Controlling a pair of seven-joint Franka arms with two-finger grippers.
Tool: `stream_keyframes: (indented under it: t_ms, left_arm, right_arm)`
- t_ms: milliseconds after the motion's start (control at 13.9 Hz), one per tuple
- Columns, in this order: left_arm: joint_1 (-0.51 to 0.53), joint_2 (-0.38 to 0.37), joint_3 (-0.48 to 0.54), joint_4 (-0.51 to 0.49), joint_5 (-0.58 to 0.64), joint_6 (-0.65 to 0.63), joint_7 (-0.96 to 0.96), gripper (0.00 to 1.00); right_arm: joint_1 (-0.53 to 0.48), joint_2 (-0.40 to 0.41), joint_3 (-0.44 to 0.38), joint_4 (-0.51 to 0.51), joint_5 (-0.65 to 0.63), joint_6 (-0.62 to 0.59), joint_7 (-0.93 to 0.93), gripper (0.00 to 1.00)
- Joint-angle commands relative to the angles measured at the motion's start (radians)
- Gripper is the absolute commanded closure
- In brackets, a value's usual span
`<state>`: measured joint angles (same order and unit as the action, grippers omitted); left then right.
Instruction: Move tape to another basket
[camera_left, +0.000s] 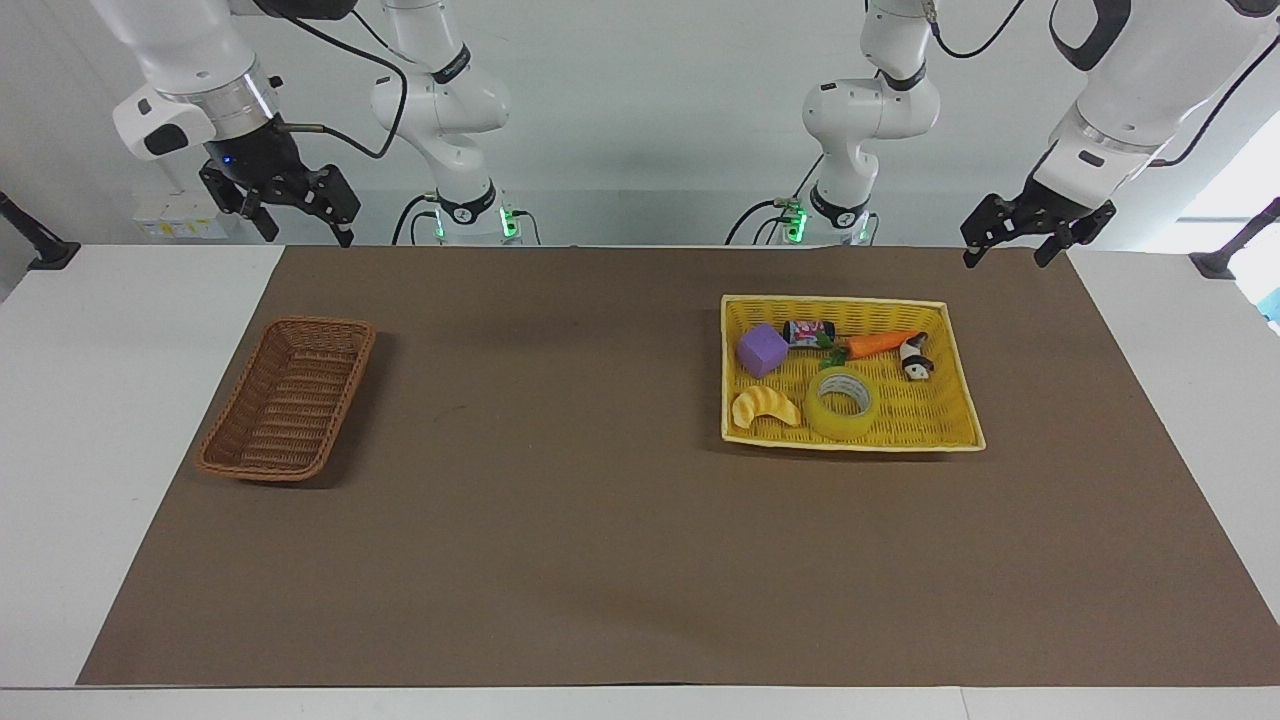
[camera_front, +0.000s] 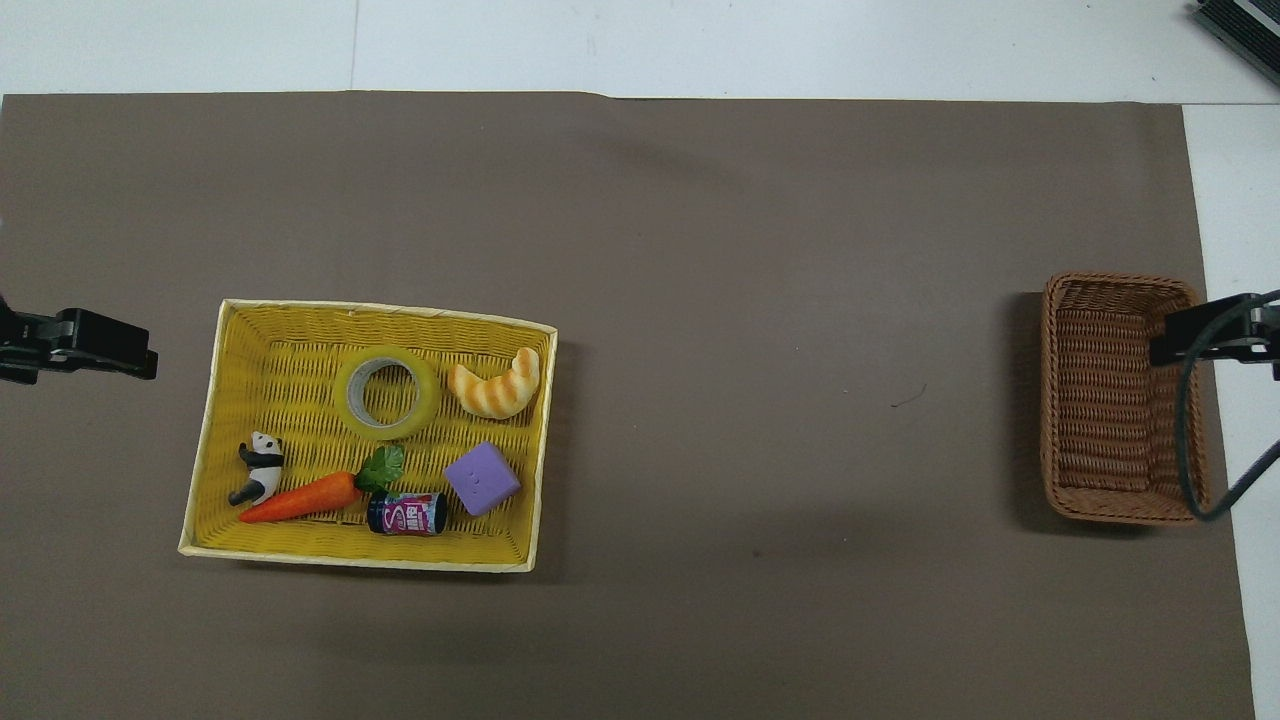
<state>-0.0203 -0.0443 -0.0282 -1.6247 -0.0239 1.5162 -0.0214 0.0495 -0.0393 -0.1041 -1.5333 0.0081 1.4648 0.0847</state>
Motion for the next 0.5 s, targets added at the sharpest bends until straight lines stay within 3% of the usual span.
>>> stream_keyframes:
  t_ms: [0, 287, 431]
  left_arm:
    - [-0.019, -0.031, 0.004, -0.096, 0.012, 0.082, 0.005, 0.00]
    - [-0.043, -0.034, 0.004, -0.193, 0.013, 0.215, 0.000, 0.00]
    - [-0.053, -0.025, 0.004, -0.195, 0.012, 0.229, -0.012, 0.00]
  right_arm:
    - [-0.013, -0.019, 0.003, -0.021, 0.021, -0.004, -0.017, 0.00]
    - [-0.013, -0.019, 0.003, -0.021, 0.021, -0.004, -0.019, 0.00]
    - [-0.013, -0.021, 0.003, -0.025, 0.021, -0.004, -0.019, 0.00]
